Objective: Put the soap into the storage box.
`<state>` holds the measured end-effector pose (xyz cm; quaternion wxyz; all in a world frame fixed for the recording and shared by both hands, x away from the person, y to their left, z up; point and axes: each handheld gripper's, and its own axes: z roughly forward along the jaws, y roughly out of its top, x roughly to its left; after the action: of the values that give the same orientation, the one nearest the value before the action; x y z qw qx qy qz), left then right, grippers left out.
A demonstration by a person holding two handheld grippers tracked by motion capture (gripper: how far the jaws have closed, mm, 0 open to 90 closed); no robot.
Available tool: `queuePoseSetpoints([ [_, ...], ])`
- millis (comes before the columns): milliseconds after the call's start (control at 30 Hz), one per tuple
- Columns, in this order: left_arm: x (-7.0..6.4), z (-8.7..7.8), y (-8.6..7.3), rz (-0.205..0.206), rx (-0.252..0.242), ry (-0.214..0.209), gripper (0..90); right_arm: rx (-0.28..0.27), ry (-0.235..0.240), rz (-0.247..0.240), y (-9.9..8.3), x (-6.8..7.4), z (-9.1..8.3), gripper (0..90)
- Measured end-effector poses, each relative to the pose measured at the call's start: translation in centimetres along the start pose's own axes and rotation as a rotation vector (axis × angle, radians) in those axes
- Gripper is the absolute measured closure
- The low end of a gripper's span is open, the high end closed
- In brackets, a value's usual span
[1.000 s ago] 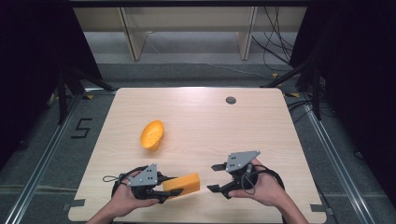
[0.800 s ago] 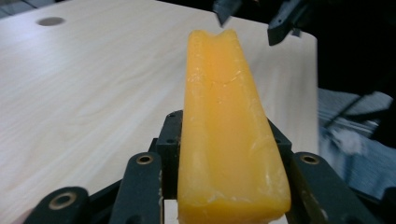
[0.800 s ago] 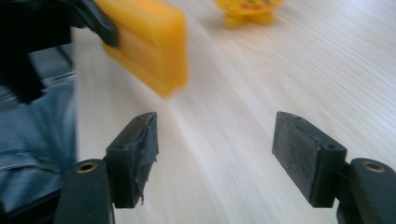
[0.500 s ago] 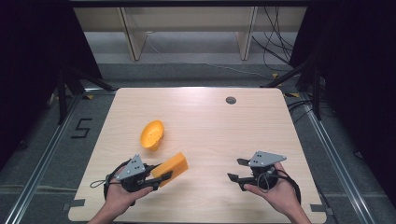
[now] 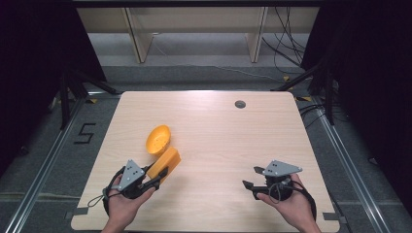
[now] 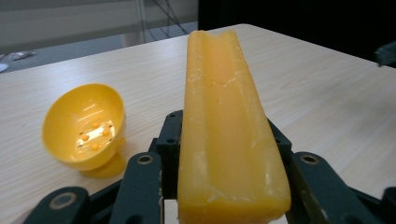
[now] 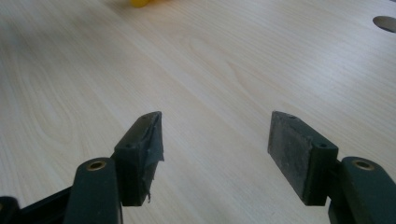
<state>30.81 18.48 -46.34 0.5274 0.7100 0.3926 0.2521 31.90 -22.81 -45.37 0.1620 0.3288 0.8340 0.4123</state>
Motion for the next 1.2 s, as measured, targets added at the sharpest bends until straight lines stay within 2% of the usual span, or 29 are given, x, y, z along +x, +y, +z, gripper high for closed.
queuePoseSetpoints([
  [100,0.0,0.0,0.3,-0.011,-0.016,0.047,60.6,-0.003,-0.027,0.019,-0.1,0.1,-0.3,36.2],
  [167,0.1,0.1,0.5,-0.033,-0.028,0.077,60.6,-0.004,-0.025,0.022,-0.3,0.0,-0.4,36.2],
  [267,0.2,0.2,0.8,-0.039,-0.042,0.136,60.6,0.001,-0.027,0.028,-0.4,0.0,-0.6,36.2],
  [300,0.5,0.3,0.7,-0.061,-0.048,0.157,60.6,-0.003,-0.033,0.020,-0.5,-0.2,-0.8,36.2],
  [367,0.6,0.4,0.7,-0.063,-0.054,0.169,60.6,-0.007,-0.040,0.018,-0.5,-0.2,-0.8,36.3],
  [400,0.9,0.6,0.7,-0.069,-0.053,0.192,60.6,-0.001,-0.022,0.024,-0.7,-0.3,-0.8,36.3],
  [500,1.2,0.8,0.8,-0.090,-0.075,0.208,60.6,-0.004,-0.026,0.032,-0.8,-0.4,-0.7,36.3],
  [533,1.4,0.9,0.8,-0.105,-0.098,0.240,60.6,0.001,-0.041,0.043,-0.8,-0.4,-0.9,36.3],
  [633,1.7,1.3,0.8,-0.116,-0.126,0.265,60.6,0.000,-0.056,0.060,-0.9,-0.4,-0.9,36.3],
  [667,1.9,1.4,0.9,-0.119,-0.132,0.271,60.6,0.000,-0.055,0.037,-0.9,-0.6,-0.8,36.3],
  [867,3.1,1.9,1.4,-0.131,-0.154,0.306,60.6,0.006,-0.050,0.050,-0.9,-0.5,-0.6,36.2],
  [967,3.7,2.4,1.7,-0.125,-0.150,0.317,60.6,0.008,-0.051,0.038,-0.9,-0.4,-0.5,36.1],
  [1000,3.9,2.6,1.8,-0.127,-0.155,0.320,60.6,0.019,-0.046,0.063,-1.0,-0.2,-0.5,36.1],
  [1067,4.1,2.8,1.9,-0.125,-0.156,0.323,60.6,0.009,-0.051,0.043,-1.0,-0.4,-0.5,36.1],
  [1200,4.9,3.8,2.3,-0.121,-0.156,0.345,60.6,0.007,-0.055,0.048,-1.0,-0.5,-0.5,35.9],
])
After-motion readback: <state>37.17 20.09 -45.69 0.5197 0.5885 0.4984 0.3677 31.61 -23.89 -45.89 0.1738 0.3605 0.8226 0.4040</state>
